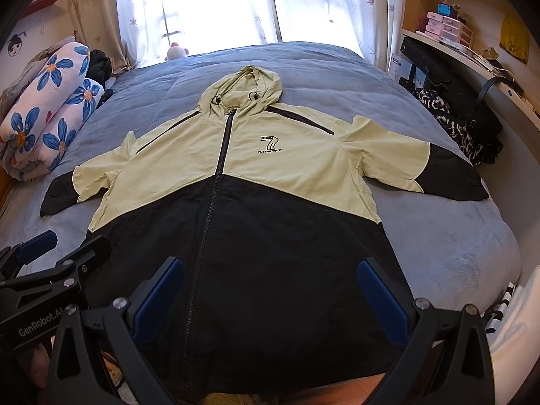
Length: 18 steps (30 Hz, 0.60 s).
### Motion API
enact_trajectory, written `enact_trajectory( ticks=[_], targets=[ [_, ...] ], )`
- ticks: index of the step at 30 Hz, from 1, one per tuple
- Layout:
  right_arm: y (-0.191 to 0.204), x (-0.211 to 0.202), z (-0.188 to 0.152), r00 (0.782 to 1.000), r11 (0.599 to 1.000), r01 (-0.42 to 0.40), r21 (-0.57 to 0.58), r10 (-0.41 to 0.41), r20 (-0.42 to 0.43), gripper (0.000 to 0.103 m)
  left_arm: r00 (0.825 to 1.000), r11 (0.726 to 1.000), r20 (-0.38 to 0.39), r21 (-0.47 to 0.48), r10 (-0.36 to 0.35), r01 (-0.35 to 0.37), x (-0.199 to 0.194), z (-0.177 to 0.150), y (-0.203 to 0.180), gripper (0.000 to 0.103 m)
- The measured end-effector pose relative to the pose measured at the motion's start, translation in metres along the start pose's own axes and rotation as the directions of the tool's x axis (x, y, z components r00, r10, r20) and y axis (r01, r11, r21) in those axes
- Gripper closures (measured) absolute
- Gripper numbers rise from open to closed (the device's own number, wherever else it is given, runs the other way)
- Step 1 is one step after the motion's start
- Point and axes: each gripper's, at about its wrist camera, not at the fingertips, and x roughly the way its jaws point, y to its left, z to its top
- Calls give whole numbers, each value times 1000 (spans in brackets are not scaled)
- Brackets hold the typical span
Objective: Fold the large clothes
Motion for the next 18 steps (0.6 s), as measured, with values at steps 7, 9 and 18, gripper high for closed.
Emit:
enact_trajectory(
  ticks=[7,9,18],
  targets=[
    [0,1,0,1000,1000,0,3,0,-4,0,1000,1000,5,1,1,-1,2,0,2,11],
    [1,2,0,1000,1000,0,3,0,-3,0,1000,1000,5,1,1,-1,2,0,2,11],
    [0,2,-1,1000,1000,-2,4,2,-5,0,1000,1000,4,2,2,-2,2,0,2,11]
  ],
)
